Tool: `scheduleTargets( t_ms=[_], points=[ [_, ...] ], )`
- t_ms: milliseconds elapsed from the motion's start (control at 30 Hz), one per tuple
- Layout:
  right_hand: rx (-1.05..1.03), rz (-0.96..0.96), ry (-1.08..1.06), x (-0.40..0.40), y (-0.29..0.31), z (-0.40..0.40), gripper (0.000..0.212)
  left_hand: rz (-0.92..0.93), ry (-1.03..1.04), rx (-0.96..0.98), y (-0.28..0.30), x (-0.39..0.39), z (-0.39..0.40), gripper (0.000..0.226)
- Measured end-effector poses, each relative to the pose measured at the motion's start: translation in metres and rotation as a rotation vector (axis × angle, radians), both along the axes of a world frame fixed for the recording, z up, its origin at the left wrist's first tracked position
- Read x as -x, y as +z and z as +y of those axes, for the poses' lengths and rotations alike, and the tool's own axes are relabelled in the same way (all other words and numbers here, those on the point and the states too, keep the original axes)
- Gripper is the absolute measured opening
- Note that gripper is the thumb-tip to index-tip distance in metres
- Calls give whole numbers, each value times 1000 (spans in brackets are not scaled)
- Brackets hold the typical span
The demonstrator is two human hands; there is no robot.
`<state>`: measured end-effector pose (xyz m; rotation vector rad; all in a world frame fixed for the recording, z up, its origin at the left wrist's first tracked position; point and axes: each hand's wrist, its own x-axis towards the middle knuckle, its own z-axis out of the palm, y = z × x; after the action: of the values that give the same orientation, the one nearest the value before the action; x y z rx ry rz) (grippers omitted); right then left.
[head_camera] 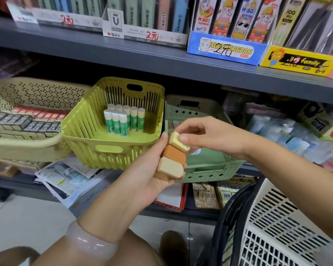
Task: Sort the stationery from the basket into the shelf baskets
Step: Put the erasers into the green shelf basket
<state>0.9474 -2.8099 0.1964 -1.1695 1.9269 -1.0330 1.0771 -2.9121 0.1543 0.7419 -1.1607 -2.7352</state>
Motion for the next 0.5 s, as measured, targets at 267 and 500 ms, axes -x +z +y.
scheduleTargets(
  t_ms=[267,500],
  points=[
    [-184,-201,-197,-9,2,6,27,40,24,167,-4,0,11,26],
    [-27,-398,-447,6,2,-3,13,36,22,141,-3,-1,12,26]
  ],
)
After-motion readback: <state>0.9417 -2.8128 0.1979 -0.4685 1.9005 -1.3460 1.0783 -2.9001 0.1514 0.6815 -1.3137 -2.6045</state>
